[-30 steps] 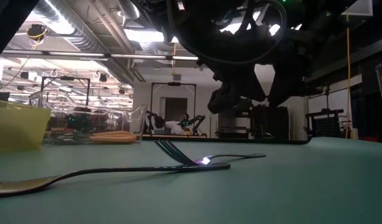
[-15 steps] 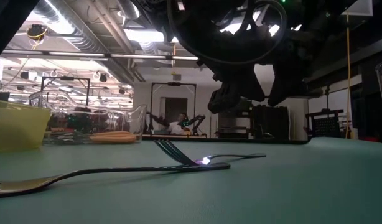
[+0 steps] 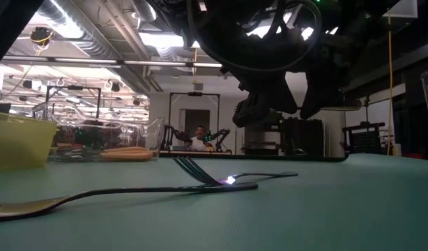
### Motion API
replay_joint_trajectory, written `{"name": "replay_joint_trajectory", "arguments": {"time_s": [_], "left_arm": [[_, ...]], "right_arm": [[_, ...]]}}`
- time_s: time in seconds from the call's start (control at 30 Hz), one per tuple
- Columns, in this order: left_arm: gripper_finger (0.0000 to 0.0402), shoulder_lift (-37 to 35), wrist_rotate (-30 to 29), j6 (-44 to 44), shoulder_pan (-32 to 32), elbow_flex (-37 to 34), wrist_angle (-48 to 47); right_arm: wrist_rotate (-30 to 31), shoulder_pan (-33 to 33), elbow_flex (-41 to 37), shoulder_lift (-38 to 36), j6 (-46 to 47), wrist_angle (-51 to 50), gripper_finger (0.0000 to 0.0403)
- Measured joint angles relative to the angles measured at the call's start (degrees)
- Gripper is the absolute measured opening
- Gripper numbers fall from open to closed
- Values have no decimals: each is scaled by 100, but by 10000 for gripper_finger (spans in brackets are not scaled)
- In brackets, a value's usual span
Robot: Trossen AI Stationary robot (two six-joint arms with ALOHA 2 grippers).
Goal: Sort silverware by color (type)
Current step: Put the black fork in the bottom transparent bin
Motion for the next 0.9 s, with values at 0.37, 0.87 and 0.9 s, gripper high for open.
{"name": "replay_joint_trajectory", "arguments": {"time_s": [0.37, 0.87, 0.9], "left_arm": [[31, 7, -412, 2, -180, -2, 184], [31, -414, -946, -90, -356, -5, 264], [31, -448, -992, -179, -356, -4, 302]], "right_arm": [[4, 2, 7, -13, 2, 4, 0], [247, 0, 7, -653, 163, -128, 0], [263, 0, 7, -742, 169, -125, 0]]}}
